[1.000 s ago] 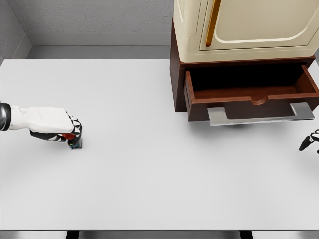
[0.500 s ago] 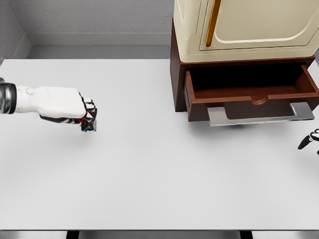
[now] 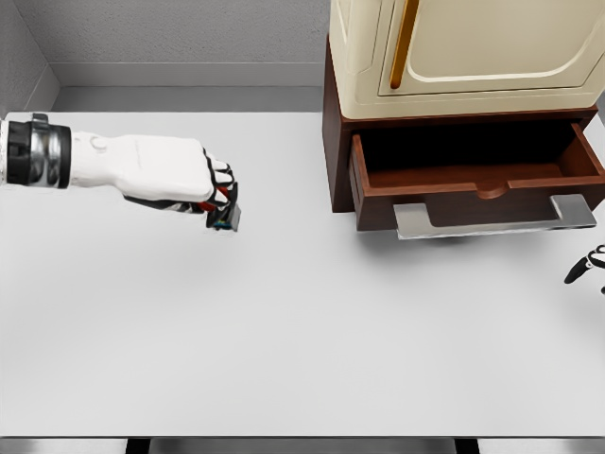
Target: Put the switch into the drawer with left arm, and close the drawer with right arm
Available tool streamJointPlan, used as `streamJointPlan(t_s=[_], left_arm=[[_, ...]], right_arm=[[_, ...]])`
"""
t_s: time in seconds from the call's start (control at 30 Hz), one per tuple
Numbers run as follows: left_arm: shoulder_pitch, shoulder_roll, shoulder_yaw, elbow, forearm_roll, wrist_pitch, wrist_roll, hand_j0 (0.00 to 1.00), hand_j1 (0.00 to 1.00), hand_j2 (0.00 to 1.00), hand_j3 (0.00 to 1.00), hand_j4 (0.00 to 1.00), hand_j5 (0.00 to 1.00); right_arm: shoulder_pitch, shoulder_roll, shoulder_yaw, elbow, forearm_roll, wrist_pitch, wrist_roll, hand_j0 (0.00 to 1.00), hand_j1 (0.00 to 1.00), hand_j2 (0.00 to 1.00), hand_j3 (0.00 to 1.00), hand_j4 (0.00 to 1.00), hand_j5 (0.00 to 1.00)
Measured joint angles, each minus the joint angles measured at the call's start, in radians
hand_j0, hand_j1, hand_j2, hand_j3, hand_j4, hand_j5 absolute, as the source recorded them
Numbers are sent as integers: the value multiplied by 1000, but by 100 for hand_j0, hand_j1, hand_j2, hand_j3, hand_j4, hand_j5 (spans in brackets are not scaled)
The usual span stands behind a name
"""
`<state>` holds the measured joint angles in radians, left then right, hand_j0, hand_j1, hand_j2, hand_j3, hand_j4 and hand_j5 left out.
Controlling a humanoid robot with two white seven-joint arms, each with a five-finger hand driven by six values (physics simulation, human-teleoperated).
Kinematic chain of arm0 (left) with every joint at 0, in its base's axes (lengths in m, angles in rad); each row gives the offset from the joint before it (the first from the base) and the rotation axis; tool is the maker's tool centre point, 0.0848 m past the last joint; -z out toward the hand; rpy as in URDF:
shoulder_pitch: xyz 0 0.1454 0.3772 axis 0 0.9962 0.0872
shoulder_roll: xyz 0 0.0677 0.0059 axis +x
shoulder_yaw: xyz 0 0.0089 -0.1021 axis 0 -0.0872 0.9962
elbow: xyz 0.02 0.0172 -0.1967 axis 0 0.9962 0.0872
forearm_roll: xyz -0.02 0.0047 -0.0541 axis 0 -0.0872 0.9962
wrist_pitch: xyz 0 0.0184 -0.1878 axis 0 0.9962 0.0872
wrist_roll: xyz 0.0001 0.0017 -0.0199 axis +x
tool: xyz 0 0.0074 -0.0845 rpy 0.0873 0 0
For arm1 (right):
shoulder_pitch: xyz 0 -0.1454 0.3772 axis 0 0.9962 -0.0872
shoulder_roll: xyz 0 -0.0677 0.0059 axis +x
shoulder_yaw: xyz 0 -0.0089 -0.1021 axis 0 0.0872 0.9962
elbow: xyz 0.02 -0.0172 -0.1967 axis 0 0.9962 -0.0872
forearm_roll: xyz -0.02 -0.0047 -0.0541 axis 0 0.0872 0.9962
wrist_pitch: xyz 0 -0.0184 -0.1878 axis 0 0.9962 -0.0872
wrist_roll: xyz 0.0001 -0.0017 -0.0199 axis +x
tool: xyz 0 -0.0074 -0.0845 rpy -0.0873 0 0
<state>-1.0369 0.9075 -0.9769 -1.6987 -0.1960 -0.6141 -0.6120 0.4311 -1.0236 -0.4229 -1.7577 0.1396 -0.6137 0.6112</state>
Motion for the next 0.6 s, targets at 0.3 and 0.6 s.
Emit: streamJointPlan(t_s=[0.3, 0.6], left_arm=[[-63, -120, 2, 6, 7, 0, 0, 35, 35, 35, 35, 35, 35], [-110, -221, 8, 19, 7, 0, 0, 36, 36, 36, 36, 36, 36]], right_arm=[[0, 0, 0, 0, 0, 0, 0, 60, 60, 60, 60, 60, 60], [5, -9, 1, 0, -11, 0, 0, 59, 59, 59, 59, 59, 59]])
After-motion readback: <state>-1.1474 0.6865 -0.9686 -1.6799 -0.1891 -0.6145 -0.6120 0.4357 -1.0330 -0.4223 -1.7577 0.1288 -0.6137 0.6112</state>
